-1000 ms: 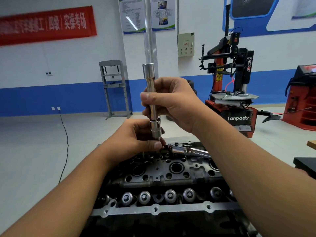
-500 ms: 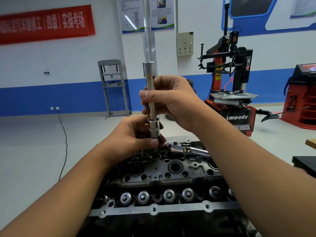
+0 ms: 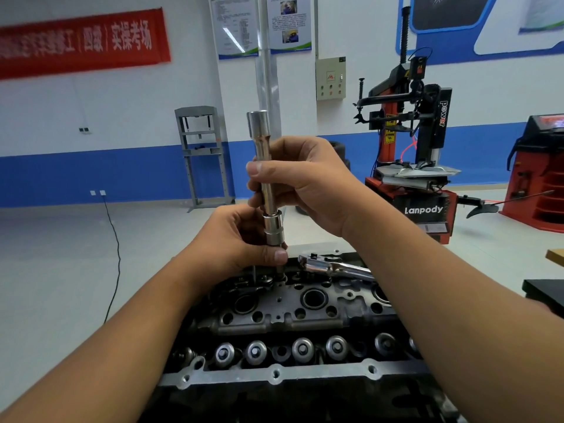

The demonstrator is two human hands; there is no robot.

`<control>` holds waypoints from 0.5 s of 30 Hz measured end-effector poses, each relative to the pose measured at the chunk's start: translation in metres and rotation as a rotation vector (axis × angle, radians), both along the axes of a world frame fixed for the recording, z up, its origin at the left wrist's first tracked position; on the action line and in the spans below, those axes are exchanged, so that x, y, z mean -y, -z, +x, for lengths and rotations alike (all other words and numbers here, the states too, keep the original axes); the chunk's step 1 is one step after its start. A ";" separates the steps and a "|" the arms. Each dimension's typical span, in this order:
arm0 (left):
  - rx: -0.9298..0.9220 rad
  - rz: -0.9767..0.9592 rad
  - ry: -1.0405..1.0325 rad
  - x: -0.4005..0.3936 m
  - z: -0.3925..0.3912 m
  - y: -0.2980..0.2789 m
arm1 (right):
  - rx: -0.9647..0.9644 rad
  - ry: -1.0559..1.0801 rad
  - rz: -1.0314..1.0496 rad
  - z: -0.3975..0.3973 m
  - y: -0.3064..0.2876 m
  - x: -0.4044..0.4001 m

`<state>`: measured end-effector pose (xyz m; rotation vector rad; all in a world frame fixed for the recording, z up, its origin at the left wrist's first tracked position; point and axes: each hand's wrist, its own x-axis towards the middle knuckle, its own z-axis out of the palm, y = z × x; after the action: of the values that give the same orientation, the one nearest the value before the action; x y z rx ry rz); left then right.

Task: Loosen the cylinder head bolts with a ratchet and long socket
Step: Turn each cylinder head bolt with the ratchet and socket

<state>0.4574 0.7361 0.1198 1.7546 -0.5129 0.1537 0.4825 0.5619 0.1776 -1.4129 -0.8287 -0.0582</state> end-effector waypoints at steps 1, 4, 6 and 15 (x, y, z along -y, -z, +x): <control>-0.020 -0.014 0.030 0.000 -0.001 0.000 | -0.002 0.004 -0.001 0.000 0.000 0.000; -0.057 -0.018 0.139 0.000 -0.003 0.001 | -0.007 0.017 0.005 0.001 -0.001 0.001; -0.027 -0.004 0.090 0.001 -0.002 0.001 | -0.004 0.002 0.009 0.001 -0.001 0.001; -0.017 0.073 0.131 0.000 -0.002 0.001 | 0.007 0.020 -0.002 0.001 -0.002 0.003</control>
<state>0.4550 0.7363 0.1189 1.7857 -0.6259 0.0278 0.4834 0.5592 0.1795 -1.4231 -0.8207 -0.0774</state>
